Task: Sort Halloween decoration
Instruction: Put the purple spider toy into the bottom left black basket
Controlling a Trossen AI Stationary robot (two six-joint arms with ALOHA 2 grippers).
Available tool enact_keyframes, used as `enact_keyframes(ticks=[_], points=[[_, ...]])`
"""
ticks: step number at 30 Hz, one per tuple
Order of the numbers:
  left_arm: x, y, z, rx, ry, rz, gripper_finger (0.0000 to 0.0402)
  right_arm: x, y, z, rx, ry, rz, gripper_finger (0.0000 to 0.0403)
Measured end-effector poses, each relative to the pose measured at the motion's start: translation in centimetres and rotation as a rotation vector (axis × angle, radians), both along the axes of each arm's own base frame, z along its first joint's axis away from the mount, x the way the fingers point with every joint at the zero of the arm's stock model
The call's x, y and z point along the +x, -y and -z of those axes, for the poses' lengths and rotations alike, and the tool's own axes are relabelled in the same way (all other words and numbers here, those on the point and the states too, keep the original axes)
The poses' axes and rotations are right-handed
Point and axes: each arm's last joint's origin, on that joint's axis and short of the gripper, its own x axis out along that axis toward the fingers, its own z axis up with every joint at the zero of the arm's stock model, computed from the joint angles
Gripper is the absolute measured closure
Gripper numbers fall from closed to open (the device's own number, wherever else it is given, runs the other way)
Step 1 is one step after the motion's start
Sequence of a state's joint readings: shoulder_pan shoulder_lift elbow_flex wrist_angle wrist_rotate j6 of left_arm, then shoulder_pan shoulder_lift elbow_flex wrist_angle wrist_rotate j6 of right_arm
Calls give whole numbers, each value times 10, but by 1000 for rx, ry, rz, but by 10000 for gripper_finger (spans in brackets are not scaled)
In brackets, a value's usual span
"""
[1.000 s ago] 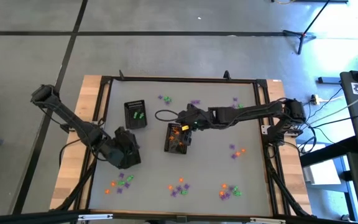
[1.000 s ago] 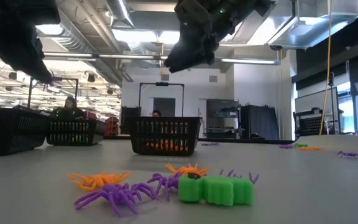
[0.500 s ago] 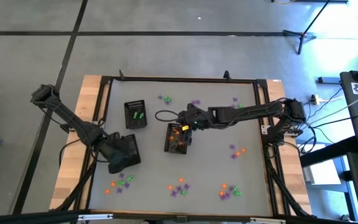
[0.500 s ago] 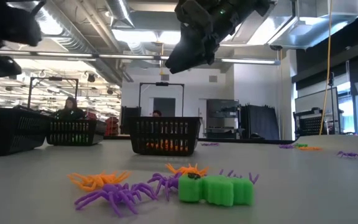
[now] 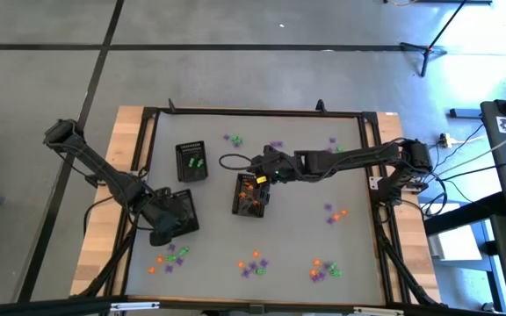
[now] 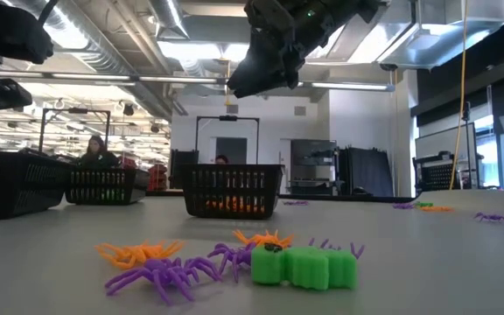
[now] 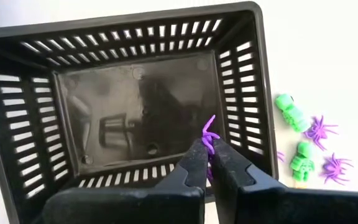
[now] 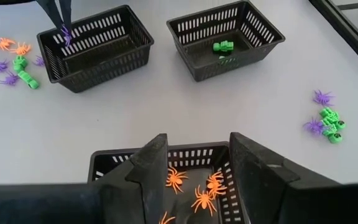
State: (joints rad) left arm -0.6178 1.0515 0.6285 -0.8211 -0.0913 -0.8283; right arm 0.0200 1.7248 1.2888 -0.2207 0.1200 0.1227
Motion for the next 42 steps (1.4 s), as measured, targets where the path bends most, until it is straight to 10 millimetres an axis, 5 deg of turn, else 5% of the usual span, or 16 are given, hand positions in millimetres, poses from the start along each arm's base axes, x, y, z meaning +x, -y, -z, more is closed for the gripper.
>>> enact_keyframes(ticks=[9, 42], points=[[8, -2, -3, 132, 169, -76, 401, -1, 0, 1, 2, -10, 1, 233], [7, -1, -3, 98, 147, -61, 401, -2, 2, 3, -55, -44, 19, 233]])
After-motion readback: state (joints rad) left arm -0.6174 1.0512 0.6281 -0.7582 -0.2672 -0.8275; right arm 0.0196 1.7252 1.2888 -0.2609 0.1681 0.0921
